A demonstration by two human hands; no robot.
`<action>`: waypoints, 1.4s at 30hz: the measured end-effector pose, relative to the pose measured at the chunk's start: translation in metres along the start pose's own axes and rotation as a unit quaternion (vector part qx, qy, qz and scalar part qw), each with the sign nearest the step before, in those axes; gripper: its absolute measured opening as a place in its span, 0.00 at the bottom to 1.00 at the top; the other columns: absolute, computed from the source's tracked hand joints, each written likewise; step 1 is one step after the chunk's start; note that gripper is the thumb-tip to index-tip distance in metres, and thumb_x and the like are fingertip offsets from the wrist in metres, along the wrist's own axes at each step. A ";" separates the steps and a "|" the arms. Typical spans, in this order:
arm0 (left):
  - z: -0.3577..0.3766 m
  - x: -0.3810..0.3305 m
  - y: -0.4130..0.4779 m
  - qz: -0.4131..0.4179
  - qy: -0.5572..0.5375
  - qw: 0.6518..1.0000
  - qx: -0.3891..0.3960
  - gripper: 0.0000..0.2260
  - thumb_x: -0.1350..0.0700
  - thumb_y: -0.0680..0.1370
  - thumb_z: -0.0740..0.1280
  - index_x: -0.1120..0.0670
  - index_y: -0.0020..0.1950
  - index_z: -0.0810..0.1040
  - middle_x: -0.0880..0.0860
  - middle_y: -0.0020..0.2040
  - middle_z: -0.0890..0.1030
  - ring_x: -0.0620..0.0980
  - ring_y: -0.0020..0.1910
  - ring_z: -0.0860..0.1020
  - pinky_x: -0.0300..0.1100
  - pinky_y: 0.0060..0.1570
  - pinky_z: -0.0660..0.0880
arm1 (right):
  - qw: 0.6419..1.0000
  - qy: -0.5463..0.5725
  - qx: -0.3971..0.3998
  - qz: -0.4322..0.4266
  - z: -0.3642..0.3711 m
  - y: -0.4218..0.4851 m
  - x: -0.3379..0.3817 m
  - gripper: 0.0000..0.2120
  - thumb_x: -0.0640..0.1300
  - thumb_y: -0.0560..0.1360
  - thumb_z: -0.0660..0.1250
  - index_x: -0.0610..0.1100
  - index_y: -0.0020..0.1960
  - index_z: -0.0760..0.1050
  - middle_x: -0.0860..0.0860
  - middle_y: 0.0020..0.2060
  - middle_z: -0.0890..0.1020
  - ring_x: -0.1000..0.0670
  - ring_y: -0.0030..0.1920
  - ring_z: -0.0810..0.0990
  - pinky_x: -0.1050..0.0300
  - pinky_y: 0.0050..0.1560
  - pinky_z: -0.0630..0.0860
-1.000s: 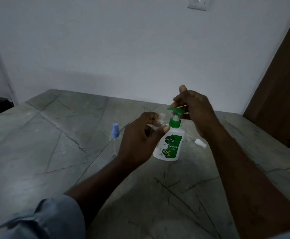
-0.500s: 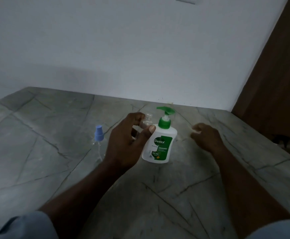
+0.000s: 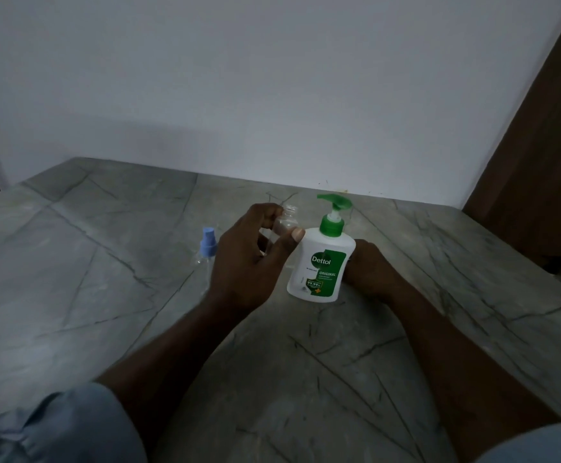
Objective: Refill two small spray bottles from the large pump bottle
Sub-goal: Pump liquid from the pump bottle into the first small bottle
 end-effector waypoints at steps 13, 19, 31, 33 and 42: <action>0.001 0.001 0.000 -0.001 0.003 1.000 0.002 0.18 0.43 0.80 0.66 0.53 0.64 0.75 0.47 0.52 0.81 0.49 0.40 0.84 0.55 0.36 0.83 | 0.989 0.144 -0.036 0.015 -0.010 -0.007 -0.008 0.10 0.37 0.78 0.69 0.52 0.49 0.84 0.51 0.41 0.87 0.49 0.40 0.84 0.57 0.42 0.81; 0.005 0.004 -0.001 -0.002 0.001 1.000 0.015 0.19 0.41 0.80 0.65 0.52 0.64 0.75 0.44 0.51 0.80 0.48 0.39 0.83 0.55 0.36 0.83 | 0.976 0.195 -0.096 0.027 -0.026 0.001 -0.009 0.08 0.42 0.81 0.67 0.48 0.48 0.84 0.51 0.43 0.87 0.48 0.44 0.86 0.45 0.48 0.84; 0.013 0.002 0.004 0.026 -0.006 0.999 0.020 0.14 0.42 0.81 0.66 0.44 0.65 0.76 0.39 0.53 0.78 0.46 0.44 0.83 0.51 0.38 0.84 | 0.927 0.373 -0.022 0.031 -0.061 0.030 0.098 0.34 0.74 0.76 0.58 0.45 0.46 0.86 0.45 0.39 0.86 0.48 0.38 0.84 0.50 0.45 0.79; 0.011 -0.001 0.005 0.033 -0.013 0.999 0.016 0.11 0.41 0.81 0.65 0.38 0.63 0.73 0.35 0.53 0.77 0.45 0.43 0.83 0.50 0.37 0.84 | 0.928 0.370 -0.027 0.032 -0.052 0.028 0.100 0.32 0.71 0.77 0.60 0.44 0.44 0.85 0.46 0.35 0.84 0.48 0.34 0.82 0.52 0.42 0.79; 0.014 -0.005 0.007 0.040 -0.032 0.998 0.020 0.11 0.44 0.82 0.65 0.32 0.63 0.71 0.39 0.53 0.80 0.47 0.42 0.83 0.54 0.36 0.83 | 0.924 0.380 0.005 -0.035 -0.044 0.036 0.103 0.20 0.60 0.80 0.65 0.44 0.46 0.84 0.48 0.27 0.76 0.48 0.28 0.76 0.55 0.35 0.76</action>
Point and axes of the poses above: each hand's wrist, its own y-axis towards the middle knuckle, its own z-axis out of the palm, x = y × z, the point moved 10 cm from there along y, towards the middle knuckle
